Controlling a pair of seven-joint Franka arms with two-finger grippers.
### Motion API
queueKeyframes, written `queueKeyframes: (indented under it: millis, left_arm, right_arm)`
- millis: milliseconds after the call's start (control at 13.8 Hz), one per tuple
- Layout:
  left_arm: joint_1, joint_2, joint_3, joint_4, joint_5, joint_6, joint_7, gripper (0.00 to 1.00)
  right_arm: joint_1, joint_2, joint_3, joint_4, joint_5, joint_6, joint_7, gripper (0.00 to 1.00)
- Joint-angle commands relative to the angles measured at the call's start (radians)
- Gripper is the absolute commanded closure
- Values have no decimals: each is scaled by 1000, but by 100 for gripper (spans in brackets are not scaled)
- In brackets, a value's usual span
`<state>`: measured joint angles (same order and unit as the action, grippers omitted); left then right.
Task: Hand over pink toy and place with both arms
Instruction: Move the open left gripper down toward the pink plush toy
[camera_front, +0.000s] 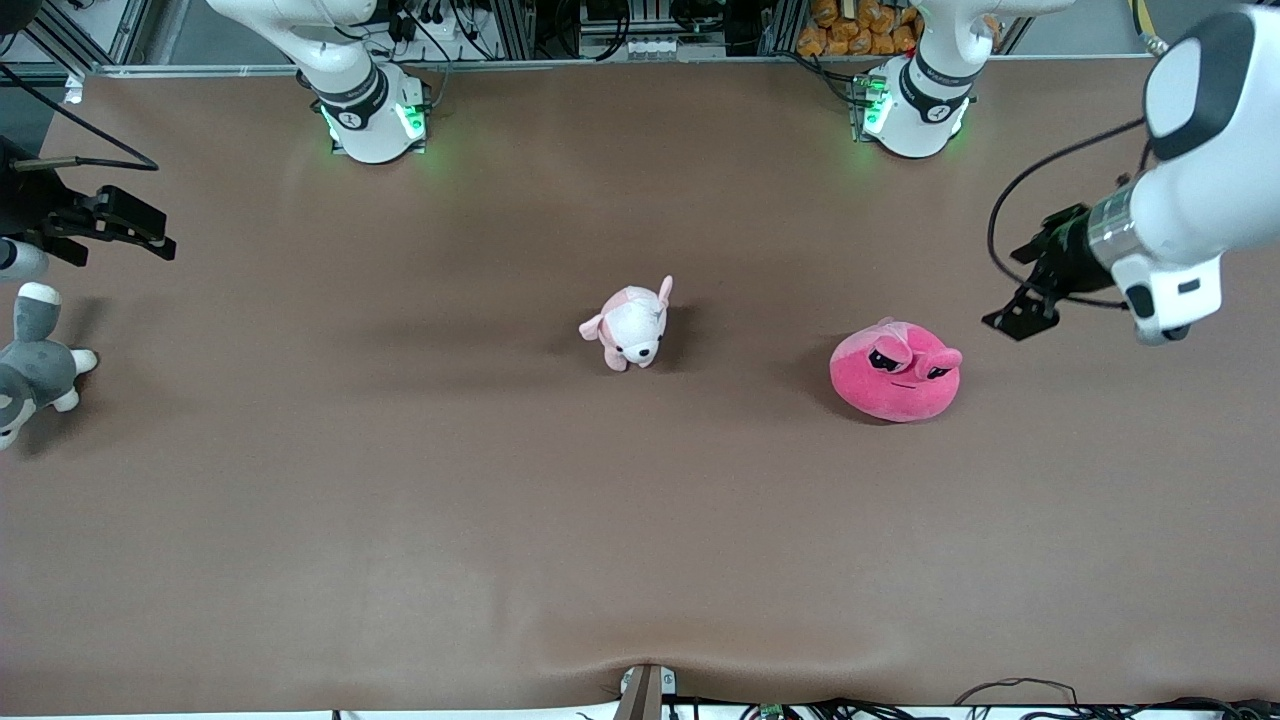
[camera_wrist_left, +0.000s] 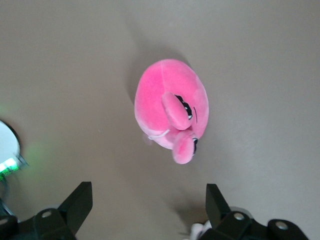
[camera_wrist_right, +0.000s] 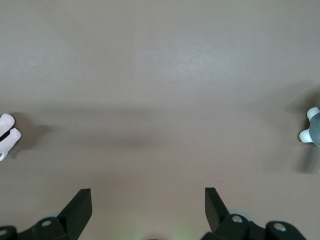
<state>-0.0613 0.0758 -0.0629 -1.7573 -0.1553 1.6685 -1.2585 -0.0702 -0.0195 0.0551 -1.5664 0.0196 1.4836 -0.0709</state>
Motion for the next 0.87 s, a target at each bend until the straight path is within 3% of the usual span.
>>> queueKeyframes:
  millis: [0,363,798]
  left_arm:
    - [41,54,0,4,-87,34,-85,0]
    - [78,127,2,4,-104,86,-284,0]
    - [143,116,2,-76,-265,143,-314,0]
  right_arm:
    - [-22,4,14,12,16,-8,2,0]
    - [-22,4,14,13,16,-5,0,0]
    - [-23,7,14,13,16,0,0,0]
